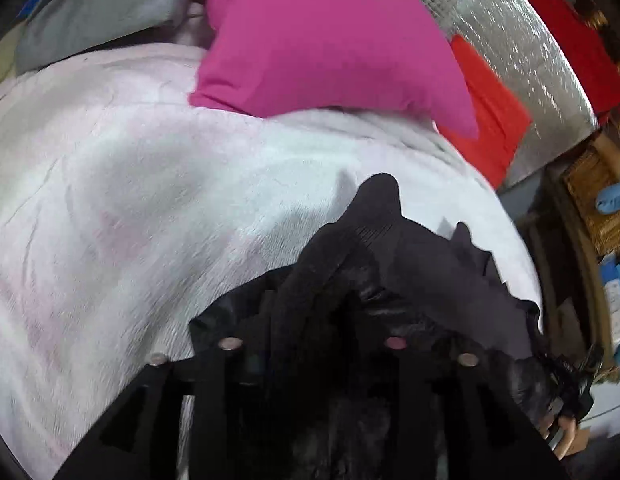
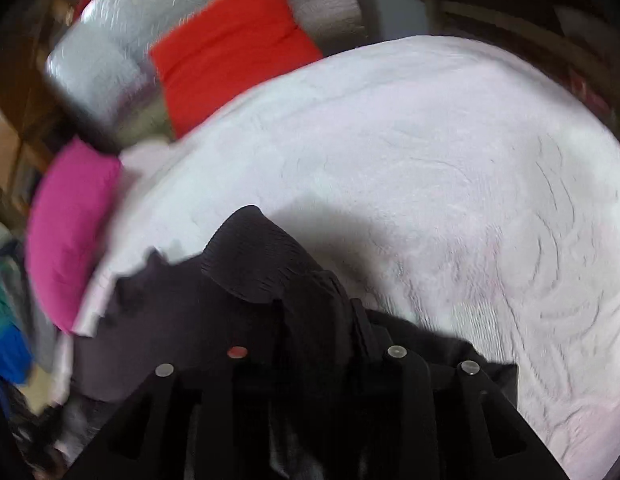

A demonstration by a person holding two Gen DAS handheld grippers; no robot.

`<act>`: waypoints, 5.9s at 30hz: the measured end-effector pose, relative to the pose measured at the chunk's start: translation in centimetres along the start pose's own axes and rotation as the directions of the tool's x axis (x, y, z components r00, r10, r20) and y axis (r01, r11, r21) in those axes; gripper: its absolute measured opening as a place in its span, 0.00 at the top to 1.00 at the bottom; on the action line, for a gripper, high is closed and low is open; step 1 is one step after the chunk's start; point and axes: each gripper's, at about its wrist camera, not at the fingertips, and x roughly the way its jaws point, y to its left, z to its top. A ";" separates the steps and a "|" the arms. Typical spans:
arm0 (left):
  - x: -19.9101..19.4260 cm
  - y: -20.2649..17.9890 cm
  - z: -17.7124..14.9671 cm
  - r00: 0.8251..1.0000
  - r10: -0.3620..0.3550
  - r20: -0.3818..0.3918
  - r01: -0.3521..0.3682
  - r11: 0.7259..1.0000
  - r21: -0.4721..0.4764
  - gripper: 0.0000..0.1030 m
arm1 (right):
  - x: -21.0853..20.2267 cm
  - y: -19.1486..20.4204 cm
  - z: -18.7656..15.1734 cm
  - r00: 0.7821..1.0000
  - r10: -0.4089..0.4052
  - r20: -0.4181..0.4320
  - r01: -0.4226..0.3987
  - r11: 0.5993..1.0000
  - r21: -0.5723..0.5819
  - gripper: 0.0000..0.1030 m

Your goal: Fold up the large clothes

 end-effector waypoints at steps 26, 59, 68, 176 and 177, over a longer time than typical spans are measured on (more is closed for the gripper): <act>-13.9 -0.8 -10.8 0.990 0.143 0.018 -0.144 0.984 0.109 0.21 | -18.6 -3.0 -12.5 0.996 0.073 0.058 -0.067 0.993 -0.102 0.61; -4.7 -10.7 -8.8 0.964 0.179 0.199 -0.246 0.885 0.396 0.01 | -8.0 1.9 -5.6 0.990 0.127 0.057 -0.116 0.978 -0.173 0.69; -3.6 -6.4 -7.7 0.951 0.275 0.140 -0.304 0.911 0.277 0.01 | -6.4 -1.3 -3.8 0.993 0.119 -0.021 -0.120 0.991 -0.064 0.57; -2.1 -1.6 -1.4 0.947 -0.318 -0.044 0.320 0.945 0.060 0.43 | -7.6 0.6 -5.4 0.955 0.297 -0.002 -0.293 0.940 -0.176 0.70; -2.0 -1.8 -1.3 0.958 -0.285 -0.027 0.286 0.956 0.072 0.43 | -7.4 0.5 -5.3 0.955 0.296 0.006 -0.291 0.943 -0.161 0.70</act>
